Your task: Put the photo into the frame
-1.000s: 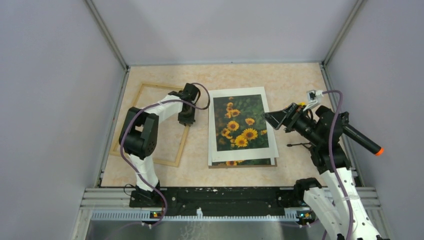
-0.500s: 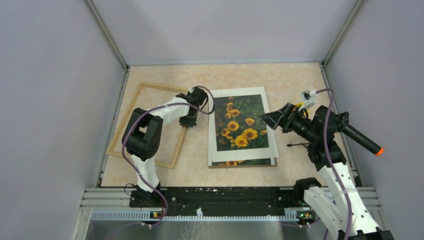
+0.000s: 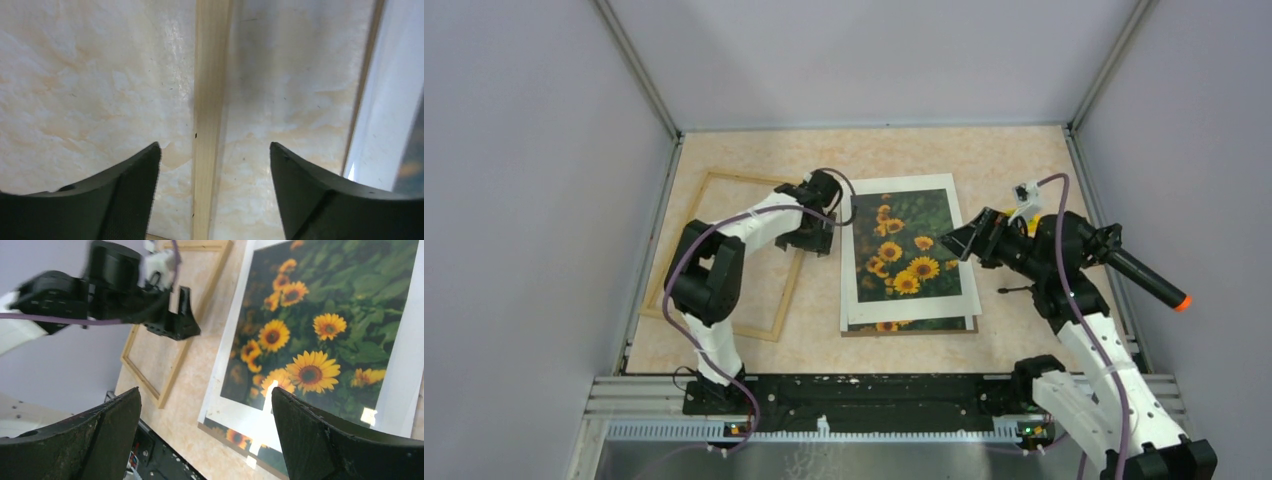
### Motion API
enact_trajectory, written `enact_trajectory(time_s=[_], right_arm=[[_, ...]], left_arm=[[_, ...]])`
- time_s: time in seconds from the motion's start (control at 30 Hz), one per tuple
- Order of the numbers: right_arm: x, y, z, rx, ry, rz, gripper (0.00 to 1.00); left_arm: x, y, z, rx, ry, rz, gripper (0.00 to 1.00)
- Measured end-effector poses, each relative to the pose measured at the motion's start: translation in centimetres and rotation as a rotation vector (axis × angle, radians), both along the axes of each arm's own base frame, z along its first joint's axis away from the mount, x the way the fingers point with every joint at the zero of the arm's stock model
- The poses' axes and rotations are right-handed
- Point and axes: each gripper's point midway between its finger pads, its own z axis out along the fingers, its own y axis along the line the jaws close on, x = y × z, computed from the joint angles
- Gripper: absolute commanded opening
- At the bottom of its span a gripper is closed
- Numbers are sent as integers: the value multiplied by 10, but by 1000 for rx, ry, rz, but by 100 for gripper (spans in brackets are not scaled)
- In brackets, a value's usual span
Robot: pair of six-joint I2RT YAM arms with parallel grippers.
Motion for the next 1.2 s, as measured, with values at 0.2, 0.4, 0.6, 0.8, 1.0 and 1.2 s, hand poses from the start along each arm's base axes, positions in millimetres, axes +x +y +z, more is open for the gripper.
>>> enact_trajectory(time_s=[0.2, 0.4, 0.6, 0.8, 1.0, 1.2], right_arm=[[-2, 15, -34, -188, 108, 55, 99], [-12, 64, -76, -486, 183, 189, 99], [-9, 44, -137, -657, 307, 111, 92], [4, -1, -174, -576, 451, -51, 80], [-13, -34, -196, -538, 564, -184, 82], [-27, -50, -193, -514, 553, -276, 77]], left_arm=[[3, -24, 61, -234, -103, -38, 99], [-46, -80, 113, -696, -165, -185, 99], [-120, -97, 72, -940, 18, -187, 99], [-167, -96, 33, -1030, 162, -108, 99], [-164, -102, 40, -1086, 122, -95, 98], [-158, -106, 44, -1101, 92, -89, 97]])
